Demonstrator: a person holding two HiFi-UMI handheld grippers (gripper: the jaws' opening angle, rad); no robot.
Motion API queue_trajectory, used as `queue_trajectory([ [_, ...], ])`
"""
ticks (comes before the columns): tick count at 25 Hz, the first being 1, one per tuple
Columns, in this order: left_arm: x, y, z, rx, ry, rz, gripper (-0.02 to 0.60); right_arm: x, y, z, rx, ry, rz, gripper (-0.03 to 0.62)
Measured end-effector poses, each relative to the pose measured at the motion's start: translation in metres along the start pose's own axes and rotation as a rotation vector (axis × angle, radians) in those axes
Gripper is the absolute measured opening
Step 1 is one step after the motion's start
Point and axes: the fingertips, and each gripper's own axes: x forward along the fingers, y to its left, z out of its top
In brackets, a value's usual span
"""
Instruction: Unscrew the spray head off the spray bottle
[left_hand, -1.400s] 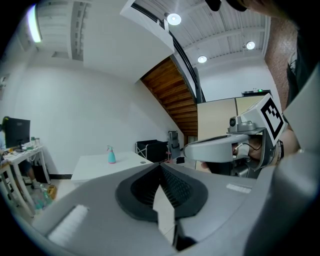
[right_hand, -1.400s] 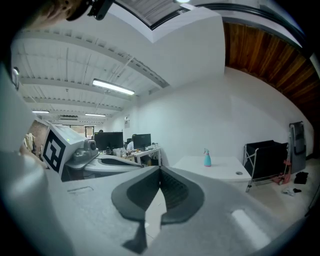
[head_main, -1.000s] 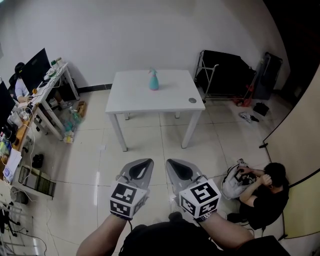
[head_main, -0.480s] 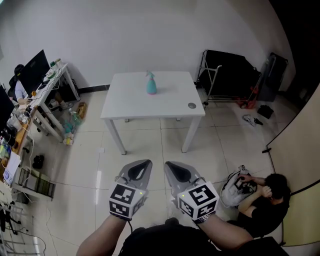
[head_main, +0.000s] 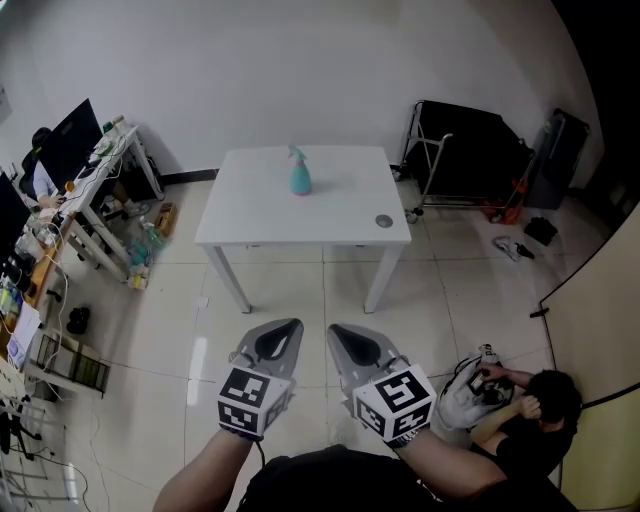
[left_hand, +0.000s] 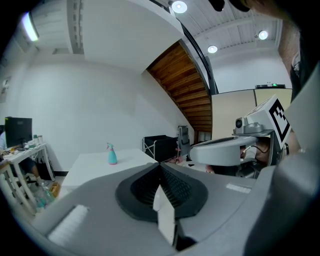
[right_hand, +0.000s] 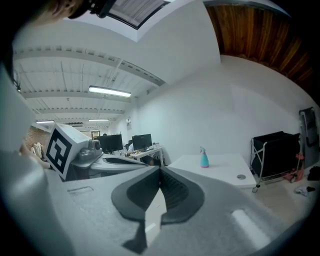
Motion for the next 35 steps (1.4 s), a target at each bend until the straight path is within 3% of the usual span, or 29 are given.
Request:
queue_trajectory([
  [17, 0.039, -0.001, 0.017, 0.006, 0.004, 0.060, 0.012, 0.007, -0.045, 0.012, -0.006, -0.006, 0.045, -0.009],
  [35, 0.072, 0.060, 0.032, -0.010, -0.037, 0.031, 0.012, 0.067, -0.060, 0.034, -0.049, -0.005, 0.009, -0.009],
])
